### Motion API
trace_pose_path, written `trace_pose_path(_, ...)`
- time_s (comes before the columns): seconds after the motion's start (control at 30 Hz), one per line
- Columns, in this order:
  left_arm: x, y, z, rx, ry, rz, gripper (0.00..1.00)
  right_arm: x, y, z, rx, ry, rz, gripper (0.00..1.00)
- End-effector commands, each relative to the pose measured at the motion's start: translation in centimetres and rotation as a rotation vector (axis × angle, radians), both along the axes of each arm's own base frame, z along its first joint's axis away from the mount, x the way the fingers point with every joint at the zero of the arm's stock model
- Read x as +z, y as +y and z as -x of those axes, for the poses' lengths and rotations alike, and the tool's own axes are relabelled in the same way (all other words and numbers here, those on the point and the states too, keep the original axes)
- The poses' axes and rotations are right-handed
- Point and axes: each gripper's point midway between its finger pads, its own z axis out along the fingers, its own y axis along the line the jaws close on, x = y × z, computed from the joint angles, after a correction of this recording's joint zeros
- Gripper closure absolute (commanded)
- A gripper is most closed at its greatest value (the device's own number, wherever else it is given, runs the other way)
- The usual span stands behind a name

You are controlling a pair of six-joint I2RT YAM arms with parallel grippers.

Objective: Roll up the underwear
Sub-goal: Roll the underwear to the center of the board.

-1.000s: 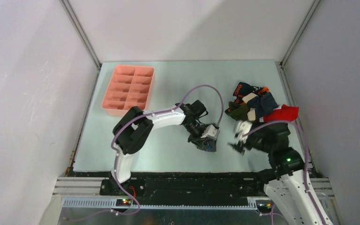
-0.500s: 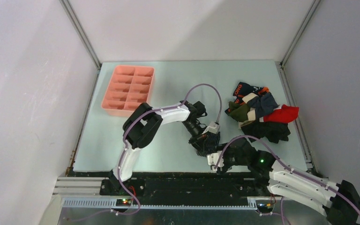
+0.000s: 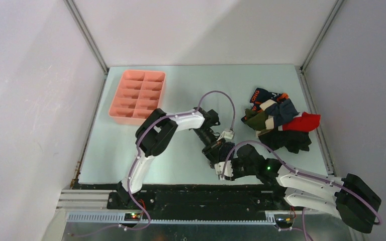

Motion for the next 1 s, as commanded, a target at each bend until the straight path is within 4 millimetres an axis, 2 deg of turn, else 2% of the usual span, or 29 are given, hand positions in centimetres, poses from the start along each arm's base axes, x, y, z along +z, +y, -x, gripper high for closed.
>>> trace_pose_path(0.0, 0.5, 0.4, -0.3, 0.032, 0.087, -0.039, 0.99, 0.8, 1.0, 0.1, -0.023, 0.054, -0.035, 0.65)
trace_pose_path(0.07, 0.7, 0.5, -0.6, 0.043, 0.102, -0.038, 0.99, 0.3, 0.7, 0.2, -0.031, 0.091, -0.019, 0.74)
trace_pose_path(0.1, 0.8, 0.6, -0.7, 0.049, 0.113, -0.043, 0.98, 0.3, 0.9, 0.4, -0.025, 0.113, -0.020, 0.84)
trace_pose_path(0.13, 0.9, 0.5, -0.9, 0.052, 0.114, -0.042, 0.97, 0.2, 0.5, 0.3, -0.038, 0.132, -0.010, 0.89)
trace_pose_path(0.17, 1.1, 0.6, -0.9, 0.057, 0.117, -0.046, 0.92, 0.2, 0.6, 0.5, -0.036, 0.172, -0.004, 0.94)
trace_pose_path(0.2, 1.3, 0.7, -1.0, 0.063, 0.121, -0.048, 0.90, 0.5, 0.6, -0.2, -0.063, 0.199, -0.007, 0.97)
trace_pose_path(0.23, 1.9, 0.7, -1.2, 0.070, 0.112, -0.039, 0.84, 0.5, 0.5, 0.5, -0.054, 0.267, -0.004, 0.97)
trace_pose_path(0.27, 2.7, 0.5, -1.9, 0.100, 0.093, -0.026, 0.81, 0.8, 0.3, -0.5, -0.097, 0.313, -0.005, 0.98)
trace_pose_path(0.3, 2.6, 0.9, -1.6, 0.148, 0.138, -0.090, 0.76, 0.6, -0.4, -0.3, -0.121, 0.401, -0.002, 0.98)
trace_pose_path(0.33, 3.5, 0.2, -3.7, 0.198, 0.041, -0.023, 0.74, 0.8, -0.1, -0.9, -0.140, 0.448, 0.002, 0.99)
trace_pose_path(0.37, 3.2, 0.7, -3.6, 0.292, 0.105, -0.108, 0.69, 0.6, -0.8, -0.6, -0.165, 0.534, 0.006, 1.00)
trace_pose_path(0.4, 4.7, -0.4, -7.0, 0.378, -0.045, 0.005, 0.67, 0.5, -0.7, -1.1, -0.171, 0.580, 0.016, 1.00)
trace_pose_path(0.43, 4.3, 0.4, -6.9, 0.480, 0.022, -0.058, 0.62, 0.4, -1.2, -0.9, -0.191, 0.647, 0.024, 1.00)
trace_pose_path(0.47, 6.9, 0.0, -10.4, 0.604, -0.072, 0.031, 0.58, 0.3, -1.1, -1.4, -0.200, 0.682, 0.036, 1.00)
trace_pose_path(0.5, 6.8, 0.6, -10.8, 0.668, -0.061, 0.023, 0.57, 0.1, -1.5, -1.3, -0.226, 0.737, 0.047, 1.00)
trace_pose_path(0.53, 8.9, 1.0, -13.3, 0.746, -0.148, 0.092, 0.56, -0.1, -1.3, -1.8, -0.239, 0.783, 0.057, 1.00)
trace_pose_path(0.57, 9.1, 1.4, -13.8, 0.783, -0.165, 0.092, 0.55, -1.0, -1.9, -1.4, -0.272, 0.867, 0.097, 1.00)
trace_pose_path(0.6, 10.3, 2.2, -15.2, 0.841, -0.236, 0.105, 0.54, -0.6, -1.5, -2.2, -0.284, 0.892, 0.086, 1.00)
trace_pose_path(0.63, 10.3, 2.7, -15.3, 0.842, -0.292, 0.106, 0.54, -1.4, -2.0, -1.7, -0.321, 0.979, 0.125, 1.00)
trace_pose_path(0.67, 11.2, 3.2, -15.6, 0.852, -0.352, 0.124, 0.53, -1.0, -1.7, -2.2, -0.333, 1.008, 0.126, 1.00)
trace_pose_path(0.7, 10.7, 3.7, -15.2, 0.822, -0.421, 0.131, 0.52, -1.6, -1.8, -2.3, -0.366, 1.063, 0.144, 1.00)
trace_pose_path(0.73, 11.4, 4.0, -15.0, 0.818, -0.490, 0.146, 0.52, -1.2, -1.4, -3.0, -0.375, 1.080, 0.137, 1.00)
trace_pose_path(0.8, 10.9, 4.5, -13.6, 0.729, -0.646, 0.165, 0.52, -1.6, -1.4, -3.9, -0.431, 1.131, 0.157, 1.00)
trace_pose_path(0.83, 9.6, 4.9, -12.7, 0.646, -0.735, 0.168, 0.52, -1.9, -1.2, -4.5, -0.456, 1.157, 0.168, 1.00)
trace_pose_path(0.87, 10.0, 4.5, -11.4, 0.593, -0.807, 0.194, 0.52, -2.0, -1.4, -4.5, -0.478, 1.188, 0.180, 1.00)
trace_pose_path(0.9, 9.5, 5.1, -11.0, 0.526, -0.937, 0.214, 0.52, -2.4, -1.3, -4.9, -0.510, 1.223, 0.193, 1.00)
trace_pose_path(0.97, 8.5, 4.1, -8.2, 0.374, -1.112, 0.304, 0.51, -3.1, -1.4, -5.4, -0.570, 1.284, 0.225, 1.00)
